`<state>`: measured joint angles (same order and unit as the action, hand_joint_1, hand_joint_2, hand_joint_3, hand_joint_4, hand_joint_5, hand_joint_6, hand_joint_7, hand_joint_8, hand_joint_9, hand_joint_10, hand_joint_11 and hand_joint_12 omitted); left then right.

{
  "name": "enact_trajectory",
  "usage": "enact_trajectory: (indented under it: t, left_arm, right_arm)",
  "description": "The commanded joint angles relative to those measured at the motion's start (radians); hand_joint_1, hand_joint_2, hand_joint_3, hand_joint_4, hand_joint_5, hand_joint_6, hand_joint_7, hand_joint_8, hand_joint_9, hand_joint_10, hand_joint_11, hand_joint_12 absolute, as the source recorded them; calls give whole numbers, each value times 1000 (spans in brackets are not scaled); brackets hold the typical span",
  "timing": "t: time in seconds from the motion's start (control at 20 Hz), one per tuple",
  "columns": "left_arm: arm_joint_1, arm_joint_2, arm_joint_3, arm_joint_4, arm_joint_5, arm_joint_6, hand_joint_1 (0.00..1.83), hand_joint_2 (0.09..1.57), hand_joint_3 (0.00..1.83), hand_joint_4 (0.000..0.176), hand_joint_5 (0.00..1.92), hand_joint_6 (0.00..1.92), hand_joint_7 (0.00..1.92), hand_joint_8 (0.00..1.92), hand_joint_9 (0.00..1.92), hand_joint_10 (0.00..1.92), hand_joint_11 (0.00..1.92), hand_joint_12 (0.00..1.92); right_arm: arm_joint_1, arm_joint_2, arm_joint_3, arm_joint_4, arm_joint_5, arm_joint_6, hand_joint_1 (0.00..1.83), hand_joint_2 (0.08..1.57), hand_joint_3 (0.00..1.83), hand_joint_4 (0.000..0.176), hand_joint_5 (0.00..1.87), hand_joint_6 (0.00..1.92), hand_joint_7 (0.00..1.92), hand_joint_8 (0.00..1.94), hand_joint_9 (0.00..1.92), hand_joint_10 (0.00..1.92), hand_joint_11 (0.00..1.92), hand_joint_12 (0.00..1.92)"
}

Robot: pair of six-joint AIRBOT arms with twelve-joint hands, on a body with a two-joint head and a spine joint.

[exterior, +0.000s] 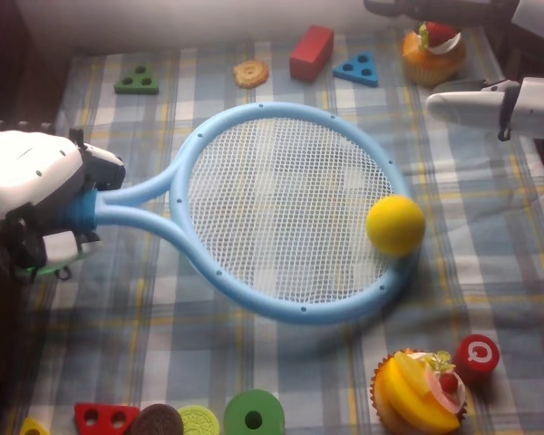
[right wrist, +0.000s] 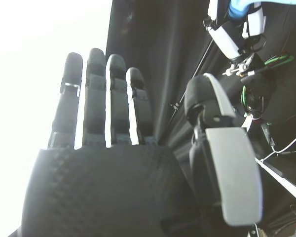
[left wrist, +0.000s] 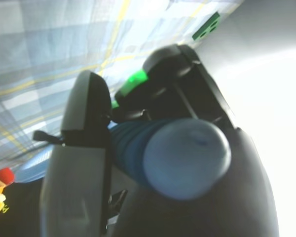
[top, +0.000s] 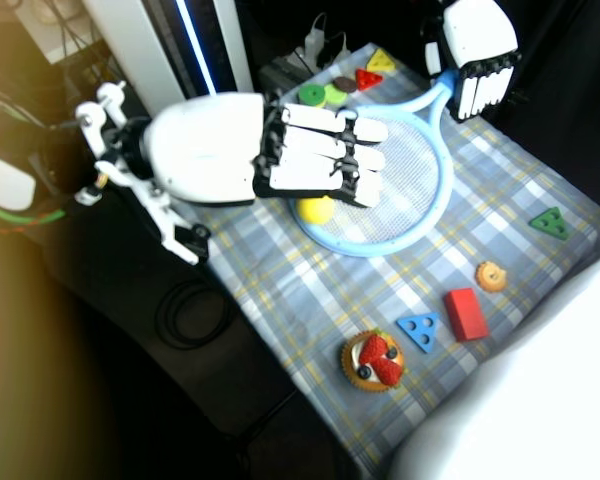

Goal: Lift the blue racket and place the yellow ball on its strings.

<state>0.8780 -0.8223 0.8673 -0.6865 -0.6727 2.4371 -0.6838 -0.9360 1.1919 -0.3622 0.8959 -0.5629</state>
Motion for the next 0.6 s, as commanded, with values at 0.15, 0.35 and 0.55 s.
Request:
enact_trajectory:
  t: [0.15,0.35,0.55]
  left_arm:
    - [17,15,-21,4,-152,-1,1107,1076,0,40,596,977,477,1104,506,1311,348,1427]
    - [47,35,-59,-1,-215,-1,996,924,0,141,373,12,462,52,482,192,140,988]
    - [57,46,-64,-4,-251,-22,745,868,0,176,3,0,20,0,50,1,0,379]
  right_arm:
    - [1,5,-2,48,112,-3,461,1329,0,13,272,3,401,4,418,4,125,673]
    - [-8,5,-2,55,113,-3,438,1330,0,1,267,0,410,4,421,3,141,667]
    - [-11,4,-1,59,114,-6,437,1326,1,4,274,0,399,1,423,0,213,575]
